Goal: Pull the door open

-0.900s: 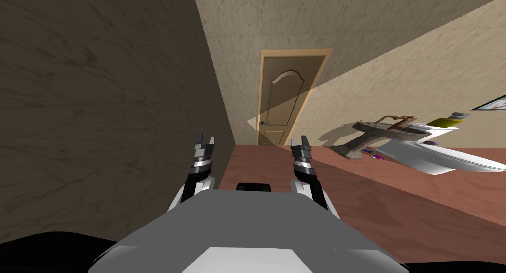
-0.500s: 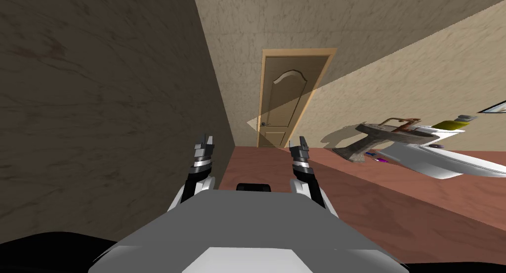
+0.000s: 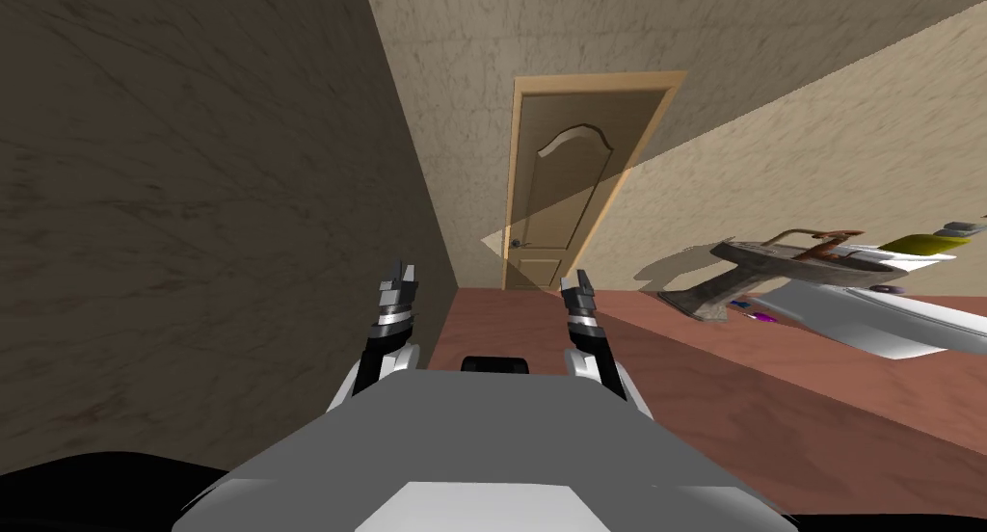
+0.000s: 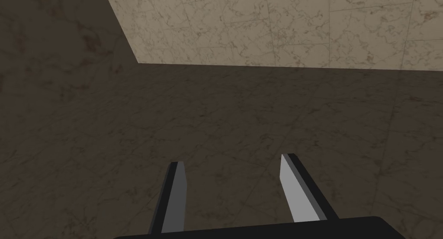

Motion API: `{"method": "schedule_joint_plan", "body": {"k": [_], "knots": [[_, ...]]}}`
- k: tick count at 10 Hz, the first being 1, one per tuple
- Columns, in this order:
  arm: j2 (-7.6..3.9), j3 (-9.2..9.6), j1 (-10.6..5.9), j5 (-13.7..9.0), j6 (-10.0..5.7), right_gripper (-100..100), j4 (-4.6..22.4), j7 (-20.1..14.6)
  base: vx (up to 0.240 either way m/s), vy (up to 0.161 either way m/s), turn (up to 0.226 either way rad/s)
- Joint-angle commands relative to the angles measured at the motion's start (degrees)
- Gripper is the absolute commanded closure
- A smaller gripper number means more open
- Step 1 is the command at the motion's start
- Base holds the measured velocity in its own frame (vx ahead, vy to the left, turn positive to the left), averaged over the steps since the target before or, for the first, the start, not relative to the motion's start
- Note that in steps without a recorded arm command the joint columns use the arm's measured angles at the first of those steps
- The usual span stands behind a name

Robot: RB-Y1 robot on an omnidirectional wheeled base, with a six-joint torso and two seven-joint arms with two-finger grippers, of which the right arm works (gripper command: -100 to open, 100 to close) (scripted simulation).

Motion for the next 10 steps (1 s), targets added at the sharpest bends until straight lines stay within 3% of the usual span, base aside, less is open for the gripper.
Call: {"method": "schedule_joint_plan", "body": {"k": [1, 10], "knots": [[-0.69, -0.4, -0.72, 0.54, -0.65, -100, 2.41, -0.72, 0.139, 0.042, 0.004], [-3.25, -1.86, -4.26, 3.45, -3.18, -100, 13.66, -3.52, 0.128, 0.018, 0.004]]}}
